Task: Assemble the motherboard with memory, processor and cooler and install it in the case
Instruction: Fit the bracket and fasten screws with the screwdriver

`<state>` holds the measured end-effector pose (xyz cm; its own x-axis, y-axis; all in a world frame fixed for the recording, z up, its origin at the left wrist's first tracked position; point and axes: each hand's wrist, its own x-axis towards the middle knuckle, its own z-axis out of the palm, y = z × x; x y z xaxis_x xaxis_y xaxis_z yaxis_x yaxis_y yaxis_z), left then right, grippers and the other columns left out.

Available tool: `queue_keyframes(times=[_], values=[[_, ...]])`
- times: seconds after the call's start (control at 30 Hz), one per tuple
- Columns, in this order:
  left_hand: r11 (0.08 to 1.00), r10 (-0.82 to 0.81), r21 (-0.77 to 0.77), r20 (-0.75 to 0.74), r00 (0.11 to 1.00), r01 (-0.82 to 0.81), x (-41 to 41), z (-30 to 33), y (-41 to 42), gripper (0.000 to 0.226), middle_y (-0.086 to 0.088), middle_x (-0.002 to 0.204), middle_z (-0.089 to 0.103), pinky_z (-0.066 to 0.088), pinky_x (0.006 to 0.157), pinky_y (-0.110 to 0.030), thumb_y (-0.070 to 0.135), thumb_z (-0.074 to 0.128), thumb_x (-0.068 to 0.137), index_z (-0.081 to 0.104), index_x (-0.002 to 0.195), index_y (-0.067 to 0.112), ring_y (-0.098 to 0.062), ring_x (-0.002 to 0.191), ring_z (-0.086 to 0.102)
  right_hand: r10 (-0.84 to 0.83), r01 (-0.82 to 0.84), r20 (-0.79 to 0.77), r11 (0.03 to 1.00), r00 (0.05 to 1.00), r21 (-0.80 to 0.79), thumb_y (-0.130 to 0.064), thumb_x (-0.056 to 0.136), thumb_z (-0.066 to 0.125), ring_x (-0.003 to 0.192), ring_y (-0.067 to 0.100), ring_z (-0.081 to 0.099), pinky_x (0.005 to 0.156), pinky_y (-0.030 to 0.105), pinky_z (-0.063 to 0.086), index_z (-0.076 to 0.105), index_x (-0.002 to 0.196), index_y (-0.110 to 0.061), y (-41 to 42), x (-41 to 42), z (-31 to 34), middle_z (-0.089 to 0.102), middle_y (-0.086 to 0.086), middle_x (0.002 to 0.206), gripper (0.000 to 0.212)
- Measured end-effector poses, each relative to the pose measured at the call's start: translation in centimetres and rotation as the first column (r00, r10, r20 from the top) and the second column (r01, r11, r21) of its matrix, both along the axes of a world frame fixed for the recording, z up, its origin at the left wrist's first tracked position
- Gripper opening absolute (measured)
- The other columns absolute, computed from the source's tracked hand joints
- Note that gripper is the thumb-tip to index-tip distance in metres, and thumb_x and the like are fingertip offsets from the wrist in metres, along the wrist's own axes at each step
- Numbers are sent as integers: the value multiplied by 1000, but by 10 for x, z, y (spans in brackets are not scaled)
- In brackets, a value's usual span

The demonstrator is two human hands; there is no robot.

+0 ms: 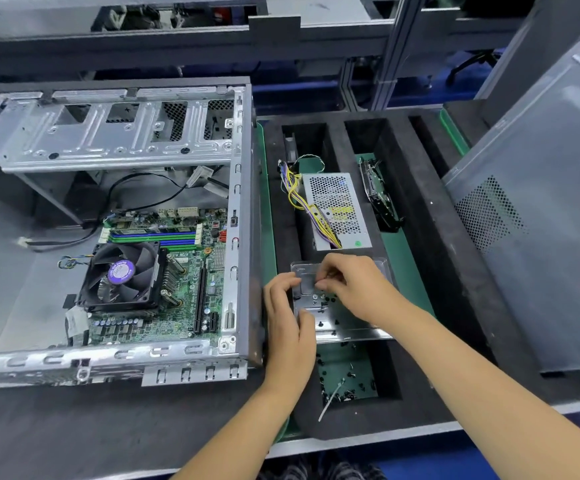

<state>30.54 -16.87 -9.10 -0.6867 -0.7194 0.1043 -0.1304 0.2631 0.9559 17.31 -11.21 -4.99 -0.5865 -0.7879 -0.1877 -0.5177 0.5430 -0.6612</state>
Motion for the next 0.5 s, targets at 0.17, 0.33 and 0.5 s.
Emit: queue_keyframes(times=[0.17,0.33,0.5], values=[[987,-160,1,-142,977,162,-7,16,15,40,4,146,35,25,113,-23,26,34,99,40,137,15,-11,139,31,-58,149,289,940,956,-306,-9,83,71,76,13,63,76,22,51,65,81,-18,10,-3,31,67,-2,79,10],[687,104,699,-366,925,199,-38,40,20,53,-9,132,58,42,104,-29,44,26,103,51,132,7,-17,126,53,30,23,178,957,984,-289,-6,79,72,77,6,63,76,21,50,71,81,-15,7,5,47,70,-6,80,9],[114,425,975,-219,878,188,-41,39,7,46,-17,99,68,56,71,-23,31,29,105,58,105,-5,-20,90,70,206,-200,28,970,978,-139,-7,75,77,83,6,62,79,16,46,78,85,-15,5,8,45,69,-2,89,13]])
